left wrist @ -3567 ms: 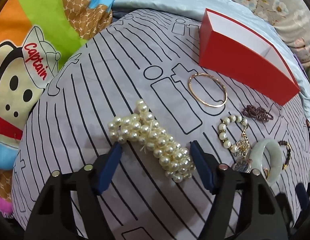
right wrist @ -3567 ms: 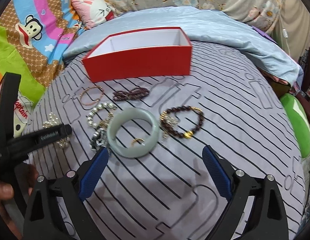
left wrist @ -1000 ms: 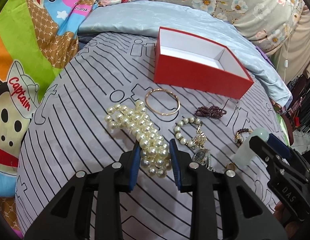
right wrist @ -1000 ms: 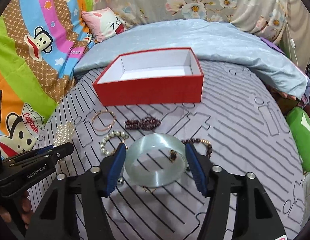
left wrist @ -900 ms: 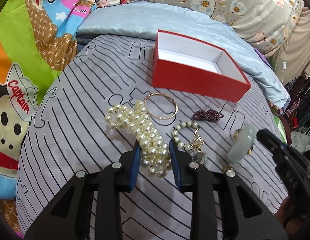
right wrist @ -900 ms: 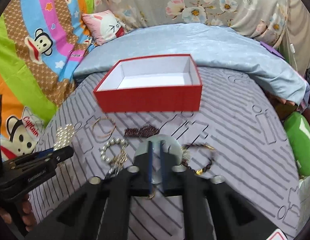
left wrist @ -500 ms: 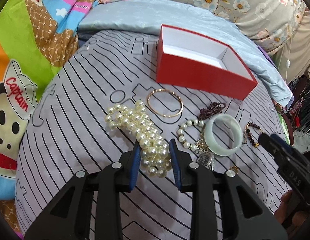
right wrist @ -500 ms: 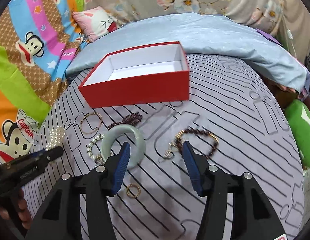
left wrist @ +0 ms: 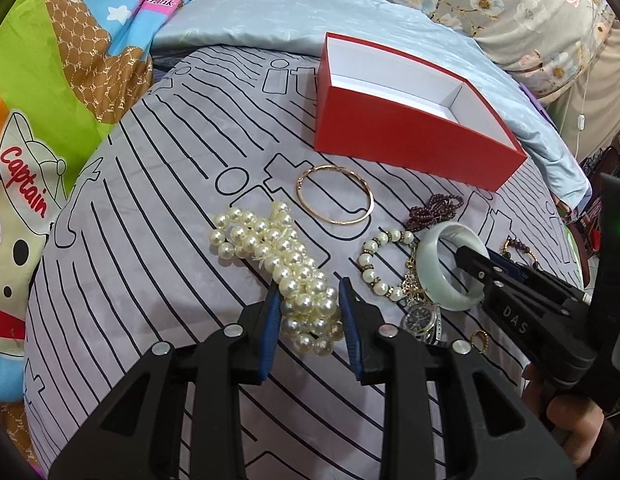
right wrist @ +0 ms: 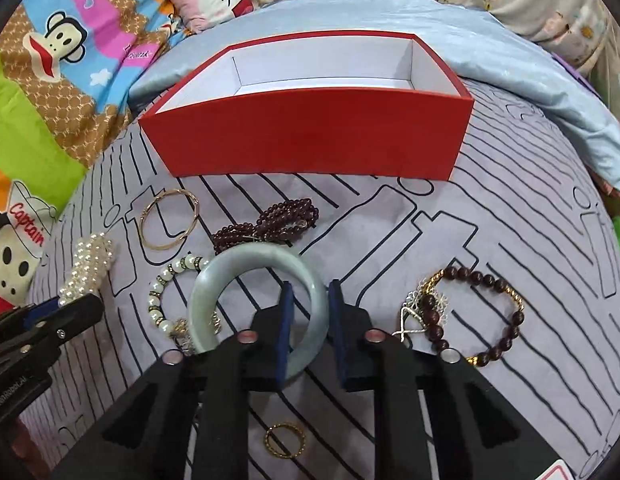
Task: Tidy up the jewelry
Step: 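Carry pearls and jade bangle into the red box and open both tools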
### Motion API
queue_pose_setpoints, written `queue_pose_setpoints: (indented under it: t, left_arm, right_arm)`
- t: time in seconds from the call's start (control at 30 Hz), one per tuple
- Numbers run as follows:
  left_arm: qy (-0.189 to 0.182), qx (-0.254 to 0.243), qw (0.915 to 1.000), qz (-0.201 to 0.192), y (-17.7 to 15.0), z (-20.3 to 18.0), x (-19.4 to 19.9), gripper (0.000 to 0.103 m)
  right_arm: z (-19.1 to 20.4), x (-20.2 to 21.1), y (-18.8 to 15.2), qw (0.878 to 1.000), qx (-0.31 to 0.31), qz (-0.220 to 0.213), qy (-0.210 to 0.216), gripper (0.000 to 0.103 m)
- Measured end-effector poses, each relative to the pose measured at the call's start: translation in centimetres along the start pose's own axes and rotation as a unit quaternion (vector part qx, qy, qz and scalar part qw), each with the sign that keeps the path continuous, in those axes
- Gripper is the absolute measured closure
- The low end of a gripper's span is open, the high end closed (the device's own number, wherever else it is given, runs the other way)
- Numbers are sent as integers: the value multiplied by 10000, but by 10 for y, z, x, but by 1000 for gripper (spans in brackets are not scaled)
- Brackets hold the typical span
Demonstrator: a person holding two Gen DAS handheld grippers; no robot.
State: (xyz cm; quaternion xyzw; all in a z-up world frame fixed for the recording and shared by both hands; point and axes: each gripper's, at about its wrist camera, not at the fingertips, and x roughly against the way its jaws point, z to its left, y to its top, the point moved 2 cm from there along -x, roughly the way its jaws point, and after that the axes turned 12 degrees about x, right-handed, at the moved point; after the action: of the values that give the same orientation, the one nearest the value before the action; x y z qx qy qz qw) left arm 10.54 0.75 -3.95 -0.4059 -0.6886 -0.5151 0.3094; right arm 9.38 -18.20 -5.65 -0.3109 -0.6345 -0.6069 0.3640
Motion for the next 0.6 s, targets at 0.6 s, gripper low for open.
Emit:
queue_pose_setpoints:
  t: [0.6]
  left_arm:
    - [-325,-154,9982,-473,26,-18,40,76]
  right_arm:
    - [-22,85,40,9943,-19,-1067,-17,91]
